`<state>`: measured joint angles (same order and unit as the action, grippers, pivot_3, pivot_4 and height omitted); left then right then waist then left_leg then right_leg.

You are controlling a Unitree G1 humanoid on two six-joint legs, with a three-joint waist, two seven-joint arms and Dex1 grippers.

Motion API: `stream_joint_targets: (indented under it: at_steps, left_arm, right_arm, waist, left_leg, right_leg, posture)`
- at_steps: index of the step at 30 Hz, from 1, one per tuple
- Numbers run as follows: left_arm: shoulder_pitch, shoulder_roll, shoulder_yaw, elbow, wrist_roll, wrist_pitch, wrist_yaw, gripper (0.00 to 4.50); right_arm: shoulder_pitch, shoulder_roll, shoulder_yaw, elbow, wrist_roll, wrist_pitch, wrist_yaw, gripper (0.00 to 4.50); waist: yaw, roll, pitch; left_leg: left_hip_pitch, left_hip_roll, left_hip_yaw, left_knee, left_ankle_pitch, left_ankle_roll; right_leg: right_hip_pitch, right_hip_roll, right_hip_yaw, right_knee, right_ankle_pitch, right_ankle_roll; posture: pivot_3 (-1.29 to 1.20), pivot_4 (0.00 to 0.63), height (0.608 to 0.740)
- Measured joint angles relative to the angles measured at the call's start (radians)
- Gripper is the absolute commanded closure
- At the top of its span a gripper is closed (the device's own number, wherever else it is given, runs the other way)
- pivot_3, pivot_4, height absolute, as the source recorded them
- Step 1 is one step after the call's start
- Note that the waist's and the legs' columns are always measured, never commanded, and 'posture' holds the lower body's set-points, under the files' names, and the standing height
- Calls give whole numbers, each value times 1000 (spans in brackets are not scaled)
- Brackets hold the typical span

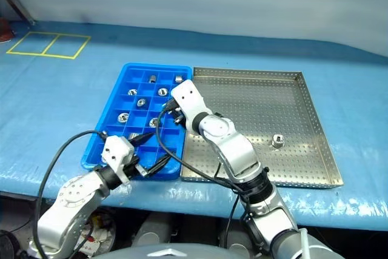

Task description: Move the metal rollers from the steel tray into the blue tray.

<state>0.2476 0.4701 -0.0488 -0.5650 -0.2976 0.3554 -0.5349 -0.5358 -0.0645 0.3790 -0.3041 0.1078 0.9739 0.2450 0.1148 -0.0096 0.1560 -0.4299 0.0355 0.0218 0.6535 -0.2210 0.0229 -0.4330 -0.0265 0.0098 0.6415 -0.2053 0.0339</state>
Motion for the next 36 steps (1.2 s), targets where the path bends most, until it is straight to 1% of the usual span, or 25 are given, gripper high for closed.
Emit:
stream_joint_targets:
  at_steps: [5,9,11,13,14,16,17,19,20,23,27,29,30,33,36]
  left_arm:
    - [12,-5,5,-14,-22,0,0,0]
    - [11,-5,3,-17,-26,0,-1,0]
    - [8,-5,0,-17,-28,-1,-7,0]
    - [6,-5,-2,-17,-28,-1,-14,0]
    - [5,-5,-3,-17,-28,-1,-18,0]
    - [-4,-5,-9,-16,-28,-1,-28,0]
    - [-10,-5,-14,-16,-28,-1,-33,0]
    - [-30,-4,-27,-9,-28,-1,-40,0]
    - [-37,-5,-30,-2,-28,-1,-43,0]
    - [-64,-5,-46,17,-28,-1,-59,0]
    - [-109,-10,-63,30,-29,-1,-78,0]
    - [-131,-23,-84,46,-31,1,-83,0]
    - [-135,-30,-89,49,-32,1,-86,0]
    - [-170,-49,-128,65,-31,2,-100,0]
    - [-199,-69,-155,90,-26,1,-100,0]
  right_arm:
    - [31,9,29,0,13,19,18,2791]
    - [93,-12,50,-3,17,48,19,2791]
    - [102,-19,50,-37,20,71,18,2791]
    - [125,-24,46,-74,22,88,18,2071]
    - [134,-29,46,-95,25,101,18,1857]
    - [150,-37,46,-122,31,110,19,1194]
    - [159,-38,45,-137,35,119,18,962]
    - [167,-35,37,-155,37,133,10,218]
    - [168,-34,26,-159,37,139,7,33]
    - [181,-19,-19,-176,37,150,-21,33]
    - [209,11,-150,-223,15,140,-106,33]
    - [248,53,-250,-249,2,118,-164,33]
    - [258,60,-275,-252,-6,116,-183,33]
    - [318,59,-366,-265,-39,102,-249,33]
    - [354,56,-411,-267,-72,91,-299,33]
  waist:
    - [27,0,0]
    - [36,0,0]
    - [38,0,0]
    - [39,0,0]
    - [39,0,0]
    - [38,0,0]
    - [37,0,0]
    - [34,0,0]
    - [33,0,0]
    - [27,0,0]
    - [17,0,0]
    - [13,-1,0]
    - [9,-1,0]
    - [-4,0,0]
    - [-26,0,0]
  left_leg:
    - [-1,0,0,-1,0,0]
    - [-2,0,1,-2,0,0]
    - [-3,0,1,-3,0,0]
    - [-3,0,1,-3,0,-1]
    - [-3,0,1,-3,0,-1]
    - [-2,0,1,-3,0,-1]
    - [-2,0,1,-3,0,-1]
    - [-2,0,1,-3,0,-1]
    - [-2,0,1,-3,0,-1]
    - [-2,0,1,-3,0,-1]
    - [-5,0,2,-3,0,-1]
    - [-6,-3,3,-3,0,-1]
    - [-6,-6,4,-3,0,-1]
    - [-6,-6,4,-3,0,-1]
    - [-5,-6,4,-2,0,-1]
  right_leg:
    - [-1,-1,0,-1,0,0]
    - [-3,-1,0,-2,0,-1]
    - [-4,-1,0,-1,-1,-1]
    - [-4,-1,-1,-1,-1,-1]
    - [-4,-1,-1,-1,-1,-1]
    - [-4,-1,-1,-1,-1,-1]
    - [-4,-1,-1,-1,-1,-1]
    - [-3,-1,-1,-1,-1,-1]
    - [-3,-1,-1,-1,-1,-1]
    - [-4,-1,-1,-1,-1,-1]
    - [-6,0,0,-1,-1,-1]
    - [-6,0,0,-1,-1,-1]
    - [-6,0,0,-1,-1,-1]
    - [-7,0,0,-1,-1,-1]
    - [-6,0,1,1,-1,-1]
  posture:
    - [409,150,740]
    - [409,150,740]
    - [409,150,740]
    - [373,150,740]
    - [357,150,740]
    - [343,150,740]
    - [343,150,740]
    - [322,150,740]
    - [305,150,740]
    - [288,150,740]
    - [242,150,740]
    - [230,150,740]
    - [230,150,740]
    - [186,150,740]
    - [147,150,740]
